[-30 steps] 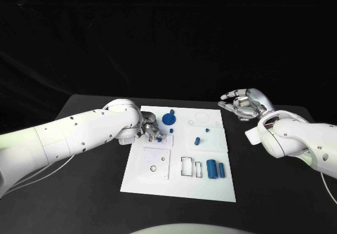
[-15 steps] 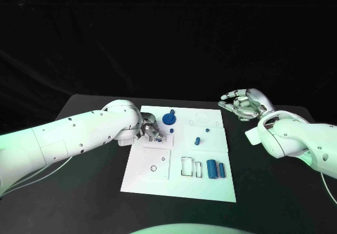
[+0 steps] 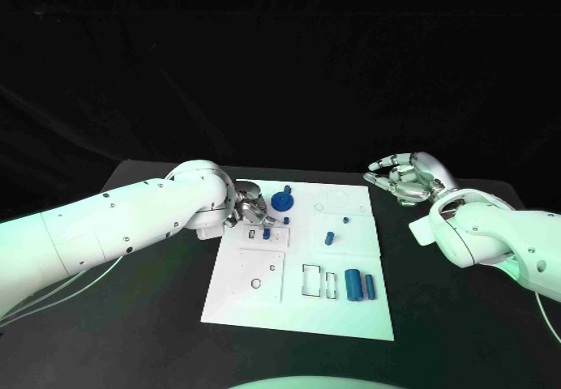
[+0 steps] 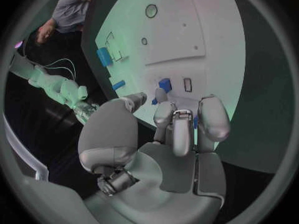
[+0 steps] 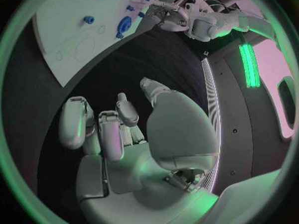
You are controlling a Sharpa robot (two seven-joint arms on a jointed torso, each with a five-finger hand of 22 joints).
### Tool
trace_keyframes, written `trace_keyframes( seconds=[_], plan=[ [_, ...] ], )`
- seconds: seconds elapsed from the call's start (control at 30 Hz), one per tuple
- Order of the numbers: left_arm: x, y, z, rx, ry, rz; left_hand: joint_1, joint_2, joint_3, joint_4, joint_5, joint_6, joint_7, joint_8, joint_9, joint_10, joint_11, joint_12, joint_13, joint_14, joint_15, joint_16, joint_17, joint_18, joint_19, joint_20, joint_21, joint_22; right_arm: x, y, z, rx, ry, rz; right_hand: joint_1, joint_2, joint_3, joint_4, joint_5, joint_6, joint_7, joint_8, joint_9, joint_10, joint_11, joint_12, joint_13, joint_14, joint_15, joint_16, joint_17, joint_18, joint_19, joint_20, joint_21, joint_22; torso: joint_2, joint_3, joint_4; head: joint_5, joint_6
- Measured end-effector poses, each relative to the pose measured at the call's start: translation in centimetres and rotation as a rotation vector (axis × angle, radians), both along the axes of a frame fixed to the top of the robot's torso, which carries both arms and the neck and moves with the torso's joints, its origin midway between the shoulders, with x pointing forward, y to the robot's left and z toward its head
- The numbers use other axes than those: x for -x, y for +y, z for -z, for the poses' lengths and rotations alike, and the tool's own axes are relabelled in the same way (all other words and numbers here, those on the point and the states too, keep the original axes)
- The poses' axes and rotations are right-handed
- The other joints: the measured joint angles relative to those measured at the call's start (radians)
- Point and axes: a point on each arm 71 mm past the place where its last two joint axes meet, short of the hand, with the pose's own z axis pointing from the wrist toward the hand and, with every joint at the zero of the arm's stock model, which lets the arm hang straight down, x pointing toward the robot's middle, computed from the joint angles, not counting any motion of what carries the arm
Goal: Assemble the parts on the task board
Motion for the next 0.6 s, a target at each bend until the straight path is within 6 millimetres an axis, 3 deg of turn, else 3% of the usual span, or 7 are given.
trace_keyframes(
  seconds=[0.1, 0.3, 0.6],
  plan=[
    [-0.5, 0.4, -1.1, 0.015, -0.022, -0.019, 0.013, 0.003, -0.016, 0.003, 0.0, -0.027, 0.016, -0.03, -0.013, -0.034, 0.01, -0.029, -0.041, 0.0, 0.0, -0.009, 0.0, 0.0, -0.014, 0.0, -0.024, -0.036, 0.0, 0.0, 0.1, 0.0, 0.001, 0.001, 0.0, 0.0, 0.0, 0.0, 0.0, 0.0, 0.0, 0.0, 0.0, 0.0, 0.0, 0.0, 0.0, 0.0, 0.0, 0.0, 0.0, 0.0, 0.0, 0.0, 0.0, 0.0, 0.0, 0.0003, 0.0001, 0.0, 0.001],
    [-1.8, 1.8, -2.4, 0.019, -0.057, -0.07, 0.024, 0.013, -0.037, 0.002, 0.0, -0.059, 0.037, -0.098, -0.052, -0.049, 0.025, -0.031, -0.052, 0.0, 0.018, -0.009, 0.0, 0.0, -0.02, 0.006, -0.027, -0.046, 0.0, -0.1, 0.1, 0.0, 0.002, 0.002, 0.0, 0.0, 0.0, 0.0, 0.0, 0.0, 0.0, 0.0, -0.001, 0.0, 0.0, 0.0, 0.0, 0.0, 0.0, 0.0, 0.0, 0.0, 0.0, 0.0, 0.0, 0.0, 0.0, 0.0008, 0.0006, 0.002, 0.004],
    [-3.8, 3.9, -2.8, -0.015, -0.089, -0.143, 0.037, 0.011, -0.043, 0.0, 0.0, -0.055, 0.041, -0.109, -0.064, -0.052, 0.028, -0.031, -0.056, 0.0, 0.018, -0.009, 0.0, 0.0, -0.02, 0.006, -0.027, -0.046, 0.0, -0.1, 0.2, 0.0, 0.002, 0.002, 0.0, 0.0, 0.0, 0.0, 0.0, 0.0, 0.0, 0.0, -0.001, 0.0, 0.0, 0.0, 0.0, 0.0, 0.0, 0.0, 0.0, 0.0, 0.0, 0.0, 0.0, 0.0, 0.002, 0.0002, -0.0001, 0.005, 0.008]
  ],
)
